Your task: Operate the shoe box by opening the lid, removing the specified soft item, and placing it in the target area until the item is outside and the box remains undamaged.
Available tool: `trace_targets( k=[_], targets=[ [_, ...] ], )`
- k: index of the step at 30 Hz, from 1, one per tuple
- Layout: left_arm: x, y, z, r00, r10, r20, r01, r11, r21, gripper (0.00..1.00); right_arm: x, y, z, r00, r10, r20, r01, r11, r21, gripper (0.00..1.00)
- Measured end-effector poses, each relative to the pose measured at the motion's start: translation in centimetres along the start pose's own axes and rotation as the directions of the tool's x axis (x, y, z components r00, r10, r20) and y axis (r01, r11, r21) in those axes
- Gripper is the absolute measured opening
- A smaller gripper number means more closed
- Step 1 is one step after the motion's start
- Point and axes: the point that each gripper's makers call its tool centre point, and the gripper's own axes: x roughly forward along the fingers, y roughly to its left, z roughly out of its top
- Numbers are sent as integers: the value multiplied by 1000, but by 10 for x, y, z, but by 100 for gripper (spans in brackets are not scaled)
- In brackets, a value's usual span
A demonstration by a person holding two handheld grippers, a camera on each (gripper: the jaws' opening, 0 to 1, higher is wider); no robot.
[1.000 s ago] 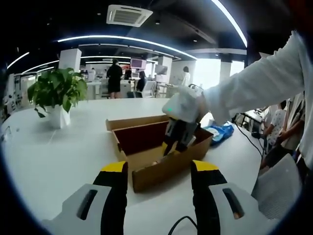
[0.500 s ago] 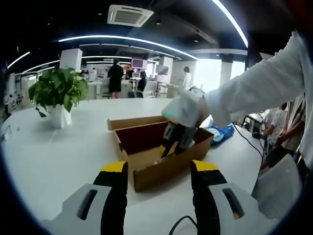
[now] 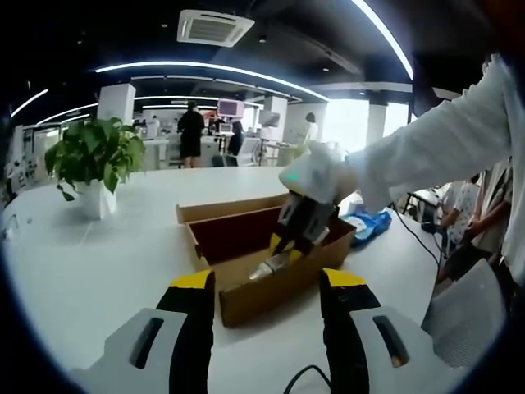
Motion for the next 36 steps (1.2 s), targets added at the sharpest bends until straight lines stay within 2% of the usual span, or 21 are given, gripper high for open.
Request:
trace_targets(
  k=[4, 11, 16, 28, 32, 36],
  targets=[
    [1, -4, 4, 1000, -5, 6, 5, 1000, 6, 52, -15, -2, 6, 998, -34, 61, 31, 998, 48, 16],
    [4, -11, 10, 1000, -20, 10, 20, 1000, 20, 52, -36, 4, 4, 994, -62, 93, 56, 996, 69, 16],
    [8, -14, 13, 1000, -30, 4, 29, 999, 31, 52, -52, 9, 7, 987, -79, 138, 66, 994, 93, 16],
    [21, -24, 33, 998, -70, -3, 70, 995, 69, 51, -82, 20, 17, 967, -97, 234, 65, 988, 141, 16],
    [27, -25, 41, 996, -89, -9, 90, 992, 85, 51, -90, 30, 28, 953, -79, 291, 39, 989, 143, 16],
    [34, -28, 50, 993, -115, -24, 116, 988, 100, 50, -98, 37, 36, 946, -72, 316, 30, 990, 137, 16]
  ],
)
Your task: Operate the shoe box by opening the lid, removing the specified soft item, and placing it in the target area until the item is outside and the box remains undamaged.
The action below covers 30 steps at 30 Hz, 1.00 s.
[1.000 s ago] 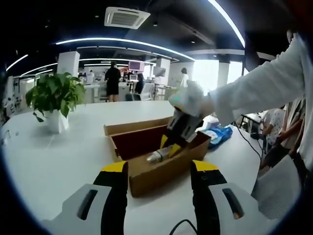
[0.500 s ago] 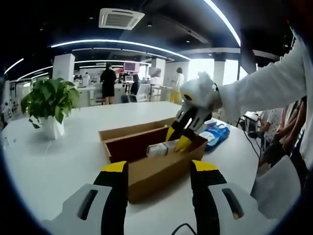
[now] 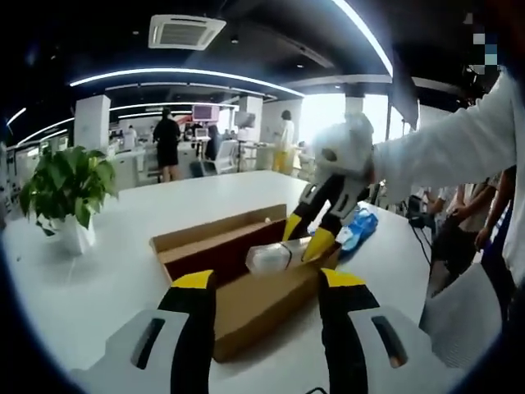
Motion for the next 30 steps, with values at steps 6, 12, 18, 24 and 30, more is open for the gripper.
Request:
trace_targets(
  k=[6, 12, 18, 24, 30],
  targets=[
    [7, -4, 8, 998, -44, -32, 45, 999, 29, 50, -9, 7, 16, 998, 13, 63, -14, 1000, 10, 16],
    [12, -7, 15, 997, -71, -41, 73, 997, 36, 49, -19, 13, 29, 993, 19, 119, -22, 999, 24, 16],
    [12, -16, 27, 994, -110, -22, 111, 993, 45, 48, -26, 22, 39, 984, 20, 174, -28, 999, 43, 16],
    [7, -23, 37, 987, -160, 4, 160, 987, 23, 41, -30, 31, 49, 973, 21, 230, -35, 998, 59, 16],
    [4, -25, 44, 982, -187, 28, 187, 982, -6, 38, -35, 41, 59, 962, 39, 270, -55, 997, 52, 16]
  ],
)
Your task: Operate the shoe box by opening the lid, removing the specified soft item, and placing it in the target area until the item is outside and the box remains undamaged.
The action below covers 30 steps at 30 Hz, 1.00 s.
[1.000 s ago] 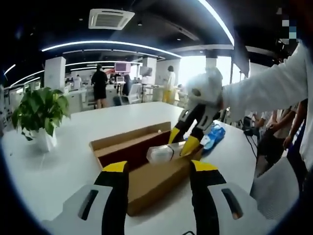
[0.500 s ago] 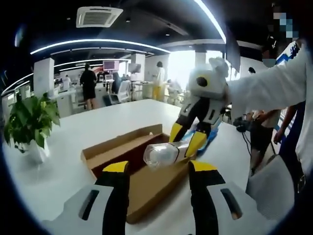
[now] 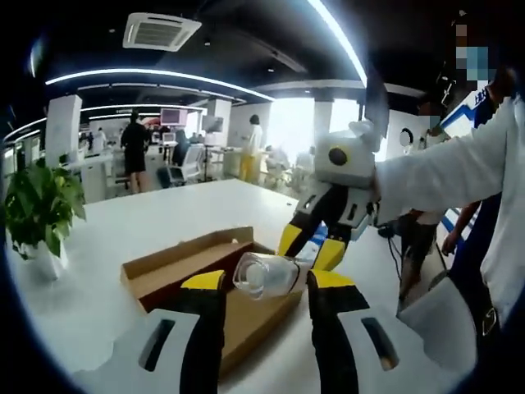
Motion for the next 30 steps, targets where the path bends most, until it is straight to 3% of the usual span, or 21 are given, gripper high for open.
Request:
trace_targets(
  k=[10, 13, 30],
  targets=[
    [3, -11, 7, 999, -47, 7, 47, 999, 2, 32, 0, 7, 1, 1000, 10, 4, -10, 1000, 1, 16],
    [3, -14, 14, 997, -72, 36, 73, 997, -22, 29, -1, 10, -1, 1000, 21, 2, -21, 1000, -5, 16],
    [18, -17, 15, 997, -69, -35, 70, 996, 54, 26, 0, 3, -12, 1000, 11, -21, -12, 1000, -14, 16]
  ],
)
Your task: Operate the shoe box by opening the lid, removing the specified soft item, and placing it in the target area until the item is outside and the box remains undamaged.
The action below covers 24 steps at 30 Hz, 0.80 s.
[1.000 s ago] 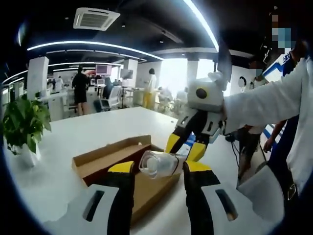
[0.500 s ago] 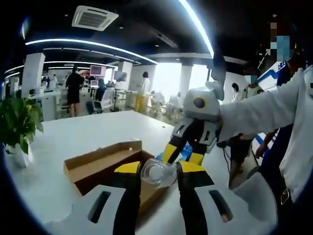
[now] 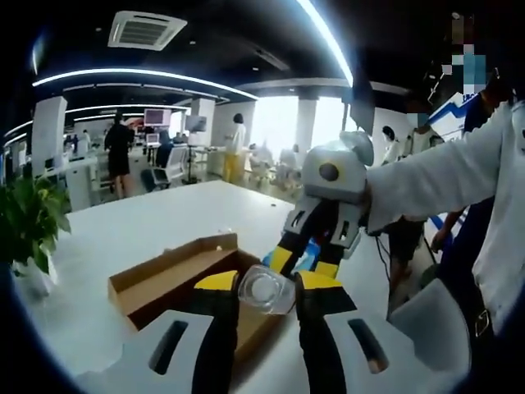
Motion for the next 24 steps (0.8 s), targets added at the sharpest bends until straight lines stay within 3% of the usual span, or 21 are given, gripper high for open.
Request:
trace_targets(
  k=[14, 24],
  targets=[
    [14, 6, 1, 996, 45, -78, -39, 996, 78, 24, 8, -15, -8, 999, -45, -27, 44, 999, -20, 16],
    [17, 10, -3, 990, 71, -122, -65, 996, 52, 23, 11, -19, -11, 996, -68, -53, 66, 997, -47, 17]
  ],
)
